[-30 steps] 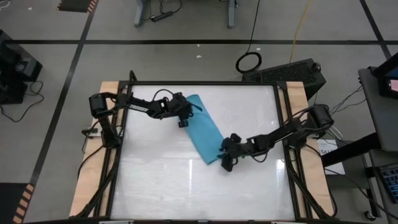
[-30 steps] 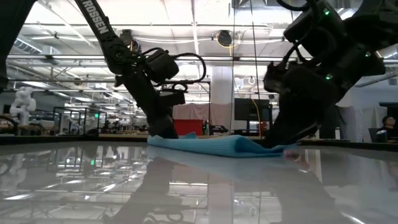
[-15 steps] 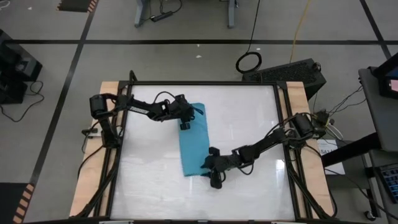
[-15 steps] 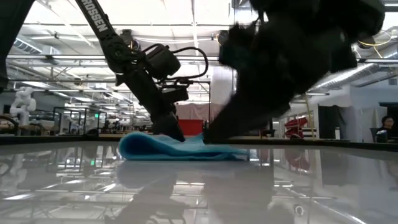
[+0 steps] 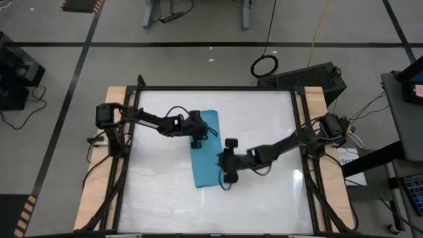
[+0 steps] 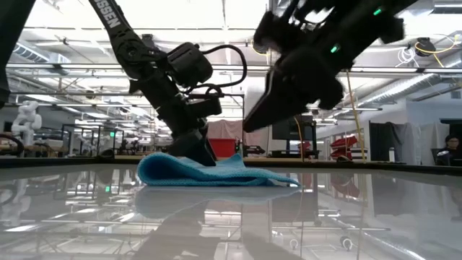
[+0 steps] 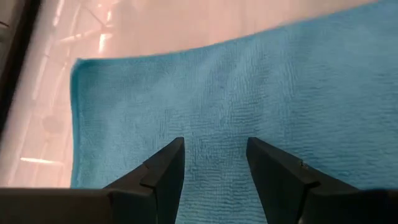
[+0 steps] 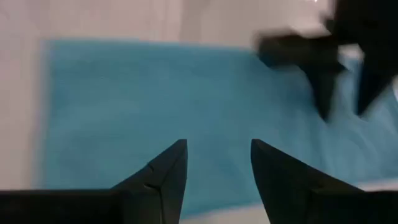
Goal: Roll towel
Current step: Roll the blue towel
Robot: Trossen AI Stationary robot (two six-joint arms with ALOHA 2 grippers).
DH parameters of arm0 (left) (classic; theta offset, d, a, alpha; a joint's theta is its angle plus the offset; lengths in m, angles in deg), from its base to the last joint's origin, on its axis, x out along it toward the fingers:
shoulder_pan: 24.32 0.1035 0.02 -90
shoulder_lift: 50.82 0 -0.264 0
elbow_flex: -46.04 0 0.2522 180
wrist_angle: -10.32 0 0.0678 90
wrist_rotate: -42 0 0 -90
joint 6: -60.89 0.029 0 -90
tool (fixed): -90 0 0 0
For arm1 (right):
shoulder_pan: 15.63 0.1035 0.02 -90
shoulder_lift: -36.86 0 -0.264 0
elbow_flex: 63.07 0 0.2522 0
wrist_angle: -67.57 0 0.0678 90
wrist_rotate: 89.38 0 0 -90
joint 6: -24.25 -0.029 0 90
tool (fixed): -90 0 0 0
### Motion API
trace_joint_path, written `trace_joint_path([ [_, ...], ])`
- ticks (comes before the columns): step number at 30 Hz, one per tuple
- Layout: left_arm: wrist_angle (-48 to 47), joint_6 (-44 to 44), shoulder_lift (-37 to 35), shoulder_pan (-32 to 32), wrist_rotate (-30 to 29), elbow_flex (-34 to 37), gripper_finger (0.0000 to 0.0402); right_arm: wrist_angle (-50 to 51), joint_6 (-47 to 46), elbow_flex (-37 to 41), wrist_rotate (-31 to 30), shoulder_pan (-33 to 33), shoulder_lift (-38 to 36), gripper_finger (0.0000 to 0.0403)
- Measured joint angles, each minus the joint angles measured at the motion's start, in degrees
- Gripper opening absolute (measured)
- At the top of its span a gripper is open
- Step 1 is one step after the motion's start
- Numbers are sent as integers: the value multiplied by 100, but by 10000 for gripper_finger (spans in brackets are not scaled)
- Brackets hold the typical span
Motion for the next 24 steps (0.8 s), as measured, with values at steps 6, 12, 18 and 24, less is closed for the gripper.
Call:
trace_joint_path([
  [6,-438,-494,-22,-354,-252,-20,182,-35,112,0,800,-734,124,169],
  [12,-605,-721,-151,-611,-392,0,182,-325,464,0,1240,-1302,129,169],
  [18,-673,-801,-553,-678,-1026,7,182,-704,684,-2,1828,-1709,433,169],
  [24,-1132,-1090,-999,-737,-1097,3,182,-1133,778,-2,2125,-1893,917,169],
])
